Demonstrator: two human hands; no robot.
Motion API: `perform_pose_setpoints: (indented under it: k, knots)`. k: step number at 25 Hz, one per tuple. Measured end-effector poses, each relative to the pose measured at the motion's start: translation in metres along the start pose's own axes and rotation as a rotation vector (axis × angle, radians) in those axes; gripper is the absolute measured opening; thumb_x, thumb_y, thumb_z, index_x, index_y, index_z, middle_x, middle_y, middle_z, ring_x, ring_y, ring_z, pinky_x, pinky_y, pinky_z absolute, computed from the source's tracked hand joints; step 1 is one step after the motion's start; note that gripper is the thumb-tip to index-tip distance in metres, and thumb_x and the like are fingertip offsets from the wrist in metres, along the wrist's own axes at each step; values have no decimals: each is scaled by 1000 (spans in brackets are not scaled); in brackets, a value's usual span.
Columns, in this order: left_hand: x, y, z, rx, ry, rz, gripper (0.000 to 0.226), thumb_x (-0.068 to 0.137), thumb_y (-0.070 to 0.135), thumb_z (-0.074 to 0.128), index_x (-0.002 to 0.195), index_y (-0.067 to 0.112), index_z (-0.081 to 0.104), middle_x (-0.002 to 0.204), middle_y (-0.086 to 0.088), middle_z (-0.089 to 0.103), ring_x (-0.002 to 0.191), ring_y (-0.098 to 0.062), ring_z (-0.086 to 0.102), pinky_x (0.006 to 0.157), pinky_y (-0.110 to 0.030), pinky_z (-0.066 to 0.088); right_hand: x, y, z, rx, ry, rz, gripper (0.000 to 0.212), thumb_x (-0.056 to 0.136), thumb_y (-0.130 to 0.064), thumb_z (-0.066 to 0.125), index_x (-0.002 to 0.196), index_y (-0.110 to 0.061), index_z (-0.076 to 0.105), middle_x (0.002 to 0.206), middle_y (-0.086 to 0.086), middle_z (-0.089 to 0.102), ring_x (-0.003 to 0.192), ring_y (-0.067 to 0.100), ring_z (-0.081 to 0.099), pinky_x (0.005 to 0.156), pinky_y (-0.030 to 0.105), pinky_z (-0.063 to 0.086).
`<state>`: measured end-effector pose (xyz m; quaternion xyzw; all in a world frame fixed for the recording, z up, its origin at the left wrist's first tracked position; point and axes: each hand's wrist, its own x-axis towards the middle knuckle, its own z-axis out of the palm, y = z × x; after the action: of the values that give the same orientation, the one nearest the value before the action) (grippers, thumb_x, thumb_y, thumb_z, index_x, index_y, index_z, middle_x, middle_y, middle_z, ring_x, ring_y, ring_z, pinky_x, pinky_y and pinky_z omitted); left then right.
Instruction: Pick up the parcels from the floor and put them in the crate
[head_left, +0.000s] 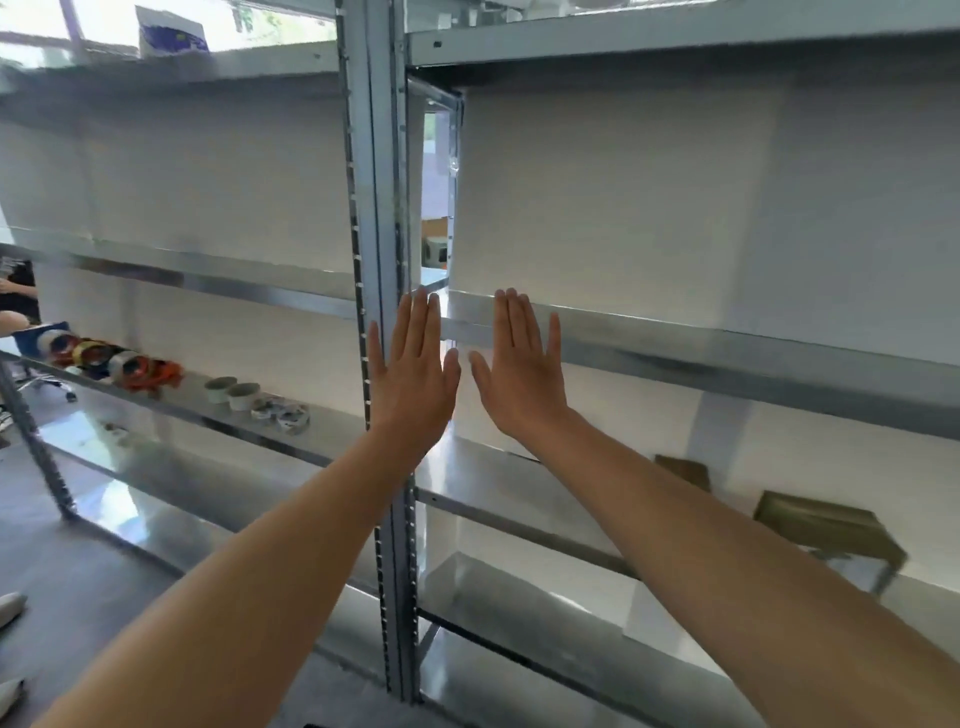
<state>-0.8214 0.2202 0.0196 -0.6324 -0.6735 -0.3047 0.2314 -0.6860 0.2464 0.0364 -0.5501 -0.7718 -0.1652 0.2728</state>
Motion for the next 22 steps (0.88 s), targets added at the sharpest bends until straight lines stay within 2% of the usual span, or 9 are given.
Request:
perform_pose_setpoints:
  k: [6, 12, 18, 22]
  knots:
    - [-21, 145, -4, -208, -24, 131, 61, 105, 38, 18, 156, 15, -5, 164, 1, -9, 150, -14, -11, 121, -47, -9, -74, 123, -57, -119, -13, 200, 71, 104, -45, 24, 156, -10, -10, 165, 4, -11, 152, 16, -12, 120, 46, -14]
    - [-86, 296, -20, -300, -128, 304, 62, 103, 39, 11, 154, 16, -14, 162, 1, -19, 149, -14, -17, 121, -47, -8, -179, 235, -126, -234, -59, 408, 72, 104, -51, 18, 155, -15, -18, 163, 3, -21, 150, 18, -19, 114, 44, -22]
    - [-160, 422, -39, -338, -196, 488, 64, 98, 46, -6, 152, 16, -22, 161, -1, -25, 147, -17, -24, 119, -46, -15, -285, 320, -189, -320, -57, 583, 71, 104, -50, 16, 155, -12, -16, 164, 4, -17, 151, 18, -16, 120, 47, -15]
    - [-215, 491, -51, -387, -243, 627, 65, 97, 50, -6, 150, 17, -25, 159, -2, -28, 146, -20, -26, 119, -49, -14, -366, 358, -219, -413, -81, 720, 74, 103, -53, 16, 155, -13, -17, 164, 5, -18, 151, 21, -16, 120, 48, -14]
